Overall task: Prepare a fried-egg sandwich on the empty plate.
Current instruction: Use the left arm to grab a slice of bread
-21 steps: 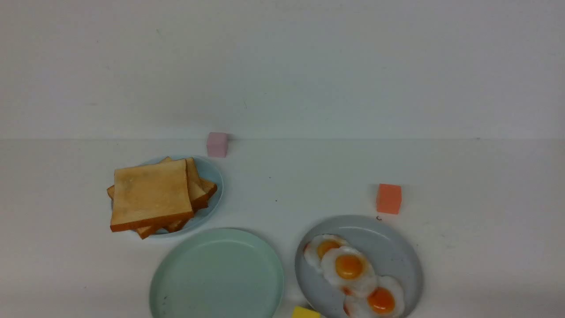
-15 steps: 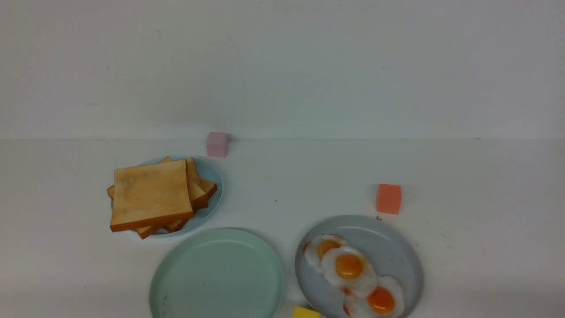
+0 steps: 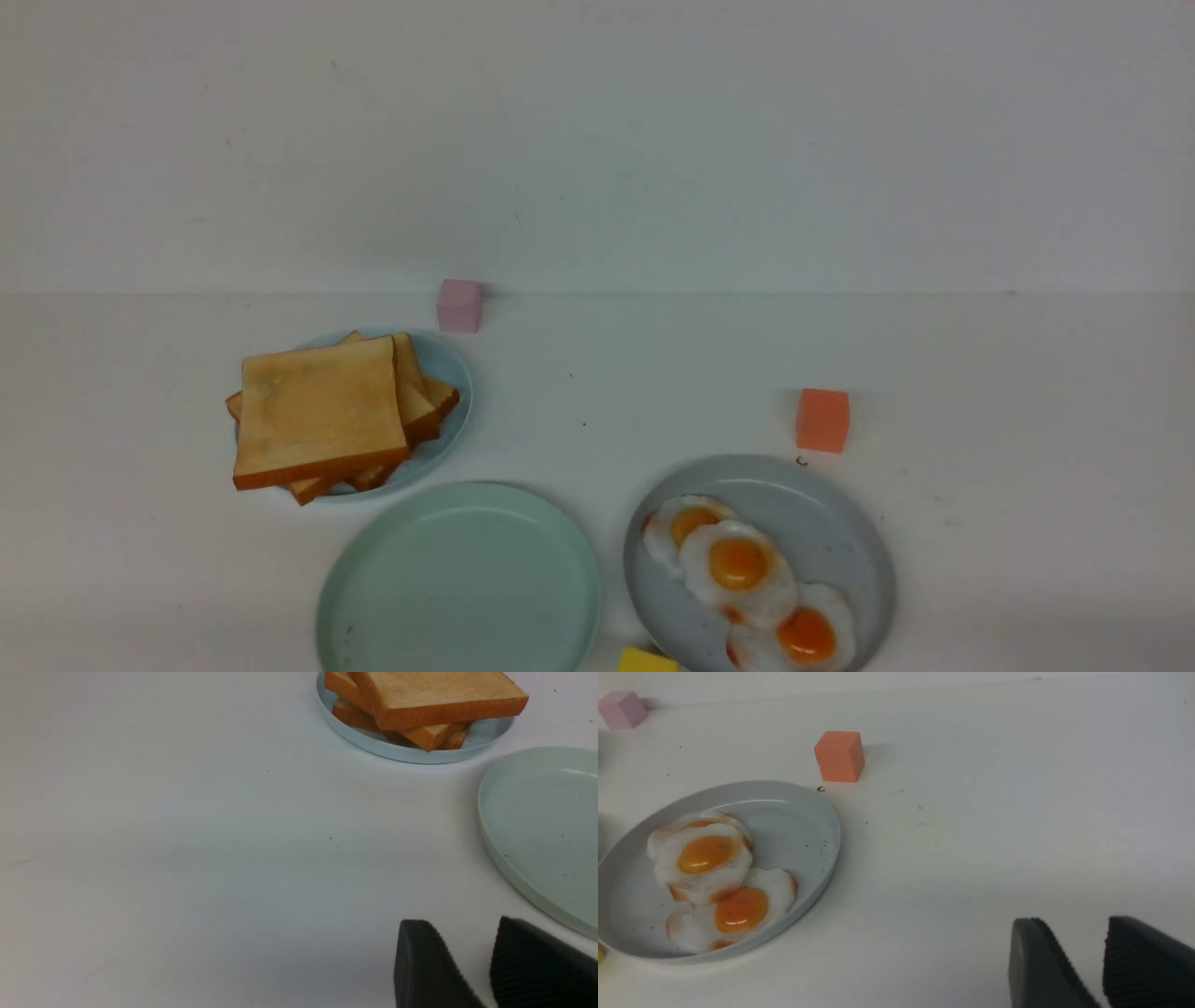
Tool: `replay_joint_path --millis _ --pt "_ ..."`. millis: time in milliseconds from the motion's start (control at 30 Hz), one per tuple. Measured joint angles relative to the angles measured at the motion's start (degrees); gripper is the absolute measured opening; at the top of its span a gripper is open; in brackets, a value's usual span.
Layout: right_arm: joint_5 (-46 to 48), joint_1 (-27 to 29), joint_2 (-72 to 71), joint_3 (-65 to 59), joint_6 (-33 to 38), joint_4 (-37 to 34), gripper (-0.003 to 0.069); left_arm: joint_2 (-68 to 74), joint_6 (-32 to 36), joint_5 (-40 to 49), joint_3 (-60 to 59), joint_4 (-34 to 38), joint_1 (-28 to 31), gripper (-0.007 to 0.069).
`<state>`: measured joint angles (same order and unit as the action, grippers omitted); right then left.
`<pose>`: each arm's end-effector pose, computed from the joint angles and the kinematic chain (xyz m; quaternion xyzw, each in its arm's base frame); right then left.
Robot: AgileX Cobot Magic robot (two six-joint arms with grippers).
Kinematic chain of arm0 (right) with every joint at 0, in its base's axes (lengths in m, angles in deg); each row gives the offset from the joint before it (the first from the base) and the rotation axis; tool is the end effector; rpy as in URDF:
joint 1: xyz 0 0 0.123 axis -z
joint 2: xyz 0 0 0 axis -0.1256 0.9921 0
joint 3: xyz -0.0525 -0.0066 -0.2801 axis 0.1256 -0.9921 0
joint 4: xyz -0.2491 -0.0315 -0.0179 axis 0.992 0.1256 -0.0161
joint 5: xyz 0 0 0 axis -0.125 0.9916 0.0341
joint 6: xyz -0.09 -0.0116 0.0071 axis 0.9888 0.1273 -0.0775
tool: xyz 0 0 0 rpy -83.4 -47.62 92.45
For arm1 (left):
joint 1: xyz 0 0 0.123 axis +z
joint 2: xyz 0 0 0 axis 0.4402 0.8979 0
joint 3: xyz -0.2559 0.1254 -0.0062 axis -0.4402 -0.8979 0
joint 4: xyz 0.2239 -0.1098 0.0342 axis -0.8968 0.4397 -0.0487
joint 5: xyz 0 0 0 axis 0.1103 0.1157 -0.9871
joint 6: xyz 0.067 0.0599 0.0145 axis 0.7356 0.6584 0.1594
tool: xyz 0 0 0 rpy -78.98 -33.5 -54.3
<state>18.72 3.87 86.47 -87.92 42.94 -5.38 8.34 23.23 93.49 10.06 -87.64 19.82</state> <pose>0.0519 0.0052 0.1735 0.0006 0.8065 0.0489 0.5892 0.0504 -0.0012 0.1672 -0.0094 0.8242 -0.0394 0.5649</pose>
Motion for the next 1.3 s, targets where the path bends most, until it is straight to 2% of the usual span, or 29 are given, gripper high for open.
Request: replay_joint_path --millis 467,667,800,1000,1167,1267,1300 --pt "0.0 0.0 0.0 0.0 0.0 0.0 0.0241 0.0 0.0 0.0 0.0 -0.1 0.0 0.0238" --pt "-2.8 0.0 0.0 -0.4 0.0 0.0 0.0241 0.0 0.0 -0.8 -0.1 -0.1 0.0 0.0238" --pt "-8.2 0.0 0.0 -0.6 0.0 -0.1 0.0241 0.0 0.0 -5.3 -0.5 -0.1 0.0 0.0238" --pt "-19.0 0.0 0.0 -0.6 -0.1 -0.1 0.0241 0.0 0.0 -17.6 -0.6 -0.1 0.0 0.0238" --pt "-20.5 0.0 0.0 -0.6 -0.1 0.0 0.0241 0.0 0.0 -19.0 -0.6 -0.1 0.0 0.0238" --pt "-23.6 0.0 0.0 -0.6 -0.7 -0.5 0.0241 0.0 -0.3 -21.3 -0.6 0.5 0.0 0.0238" --pt "-27.6 0.0 0.0 -0.6 -2.2 -1.0 0.0241 0.0 -2.1 -24.1 -0.6 2.4 0.0 0.0238"
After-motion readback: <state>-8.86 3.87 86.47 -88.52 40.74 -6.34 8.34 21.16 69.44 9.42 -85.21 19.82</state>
